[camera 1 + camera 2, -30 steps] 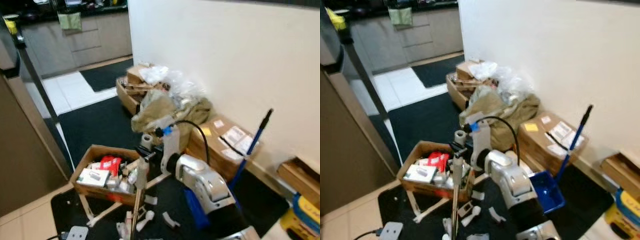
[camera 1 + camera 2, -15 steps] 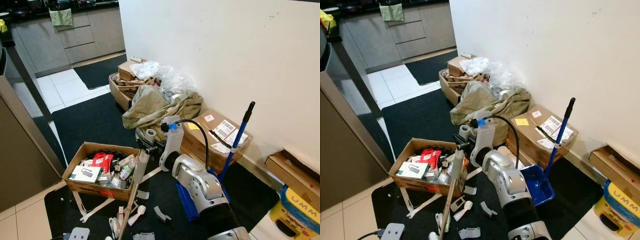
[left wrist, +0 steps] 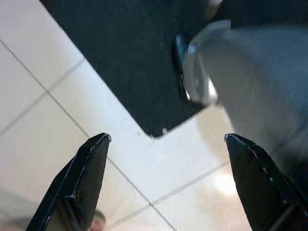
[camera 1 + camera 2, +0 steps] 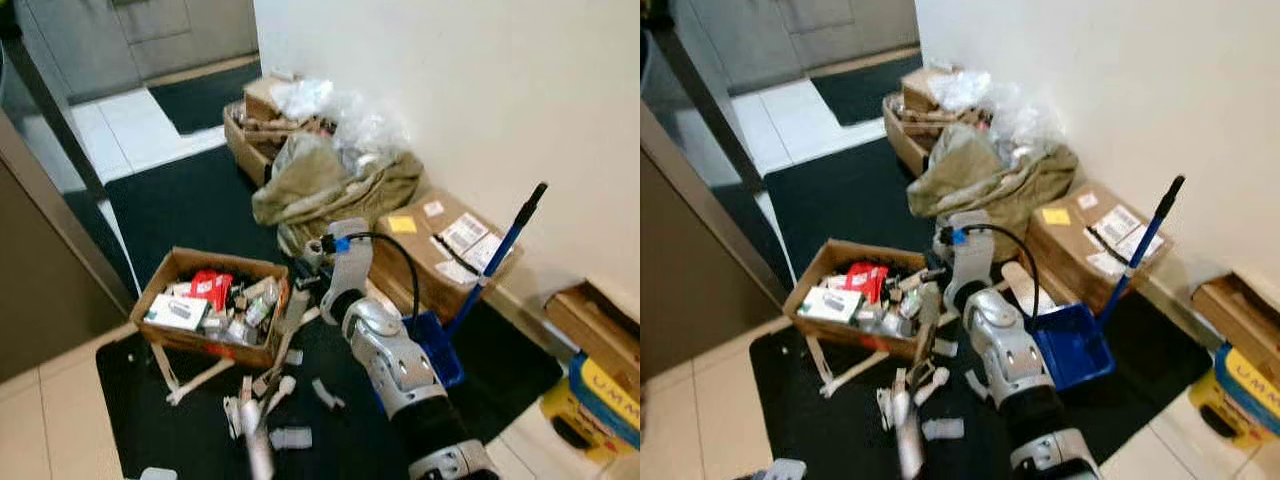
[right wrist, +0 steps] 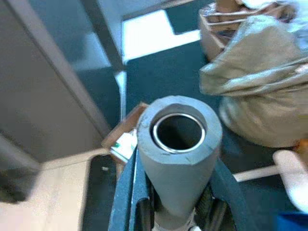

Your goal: Sweep floor

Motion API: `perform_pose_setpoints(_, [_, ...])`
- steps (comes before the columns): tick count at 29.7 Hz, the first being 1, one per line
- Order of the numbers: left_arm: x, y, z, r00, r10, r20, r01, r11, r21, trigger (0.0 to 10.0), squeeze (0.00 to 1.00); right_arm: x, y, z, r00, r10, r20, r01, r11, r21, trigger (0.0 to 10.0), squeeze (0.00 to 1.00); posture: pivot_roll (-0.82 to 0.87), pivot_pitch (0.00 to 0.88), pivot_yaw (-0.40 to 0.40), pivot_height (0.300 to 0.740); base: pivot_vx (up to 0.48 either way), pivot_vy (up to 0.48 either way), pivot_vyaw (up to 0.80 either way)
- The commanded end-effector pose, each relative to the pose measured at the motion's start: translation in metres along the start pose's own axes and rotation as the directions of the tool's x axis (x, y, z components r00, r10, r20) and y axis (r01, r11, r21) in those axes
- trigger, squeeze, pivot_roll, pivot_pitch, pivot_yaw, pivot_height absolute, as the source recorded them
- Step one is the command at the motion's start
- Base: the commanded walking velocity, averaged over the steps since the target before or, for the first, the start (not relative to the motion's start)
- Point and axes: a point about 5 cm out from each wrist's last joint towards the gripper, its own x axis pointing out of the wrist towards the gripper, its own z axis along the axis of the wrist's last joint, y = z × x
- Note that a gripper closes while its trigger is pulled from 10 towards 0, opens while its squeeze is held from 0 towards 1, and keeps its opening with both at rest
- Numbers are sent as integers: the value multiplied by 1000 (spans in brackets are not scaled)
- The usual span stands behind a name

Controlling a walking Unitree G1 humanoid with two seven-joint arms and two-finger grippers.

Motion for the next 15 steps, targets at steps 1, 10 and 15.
perform_pose_setpoints(1, [-2,2,-7,1000,-2,-12,2,1000,8,10000,0,4,5,9,999,6,48,-5,1000,-21,10000,0,-71,202,17,740,0,0,0])
perform_pose_setpoints(10, [-4,3,-12,1000,2,2,-2,1000,3,10000,0,9,-2,4,996,-32,85,34,999,-18,10000,0,-20,285,21,740,0,0,0])
perform_pose_setpoints(15, [-6,11,-8,999,11,39,-11,1000,1,10000,0,13,-18,15,983,-109,151,123,988,-91,10000,0,8,298,18,740,0,0,0])
